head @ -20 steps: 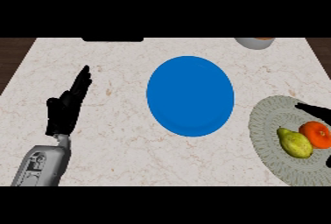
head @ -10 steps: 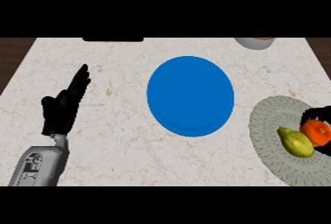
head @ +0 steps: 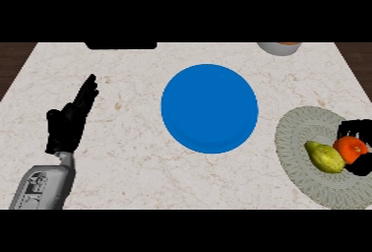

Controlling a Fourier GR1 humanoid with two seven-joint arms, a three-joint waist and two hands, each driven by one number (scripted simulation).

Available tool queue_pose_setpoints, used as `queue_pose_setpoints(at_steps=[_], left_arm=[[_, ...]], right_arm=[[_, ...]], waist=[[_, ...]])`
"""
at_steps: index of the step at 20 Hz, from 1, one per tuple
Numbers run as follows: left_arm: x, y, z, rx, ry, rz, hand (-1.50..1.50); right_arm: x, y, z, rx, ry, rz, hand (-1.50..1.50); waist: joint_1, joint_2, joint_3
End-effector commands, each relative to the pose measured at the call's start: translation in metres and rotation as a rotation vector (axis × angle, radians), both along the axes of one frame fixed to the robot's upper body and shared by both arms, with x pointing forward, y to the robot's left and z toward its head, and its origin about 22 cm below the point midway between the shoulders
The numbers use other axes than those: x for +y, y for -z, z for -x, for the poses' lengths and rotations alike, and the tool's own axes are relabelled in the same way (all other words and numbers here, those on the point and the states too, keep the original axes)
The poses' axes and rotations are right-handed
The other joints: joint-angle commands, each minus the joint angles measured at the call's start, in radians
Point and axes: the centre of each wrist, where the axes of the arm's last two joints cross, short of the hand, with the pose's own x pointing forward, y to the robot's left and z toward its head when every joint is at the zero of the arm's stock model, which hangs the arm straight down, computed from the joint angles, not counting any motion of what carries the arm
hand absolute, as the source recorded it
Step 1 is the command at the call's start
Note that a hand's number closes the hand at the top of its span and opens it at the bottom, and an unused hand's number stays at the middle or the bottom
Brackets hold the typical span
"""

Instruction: Pick the squash from the placemat and place it in the plate

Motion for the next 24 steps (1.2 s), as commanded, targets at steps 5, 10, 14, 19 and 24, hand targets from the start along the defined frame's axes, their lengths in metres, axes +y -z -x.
queue_pose_setpoints(at_steps=[5,10,14,19,24], left_arm=[[0.006,0.006,0.008,-0.004,-0.024,-0.001,0.0],[0.01,0.004,-0.002,0.002,-0.004,0.001,0.0],[-0.006,0.0,-0.003,0.017,0.0,-0.003,0.0],[-0.012,-0.011,-0.001,0.0,0.017,0.022,0.0],[-0.01,-0.002,0.002,-0.011,0.032,0.012,0.0]], right_arm=[[0.045,-0.038,0.003,-0.348,0.135,-0.028,1.5],[0.073,-0.09,0.002,-0.608,0.05,-0.112,1.5],[0.108,-0.121,0.016,-0.706,-0.083,-0.208,1.5],[0.154,-0.136,0.029,-0.646,-0.13,-0.3,1.5],[0.232,-0.127,-0.012,-0.586,-0.122,-0.339,1.5]], waist=[[-0.019,-0.005,0.004],[-0.012,0.002,0.005],[-0.008,0.003,0.006],[0.015,0.007,0.007],[0.035,0.012,0.007]])
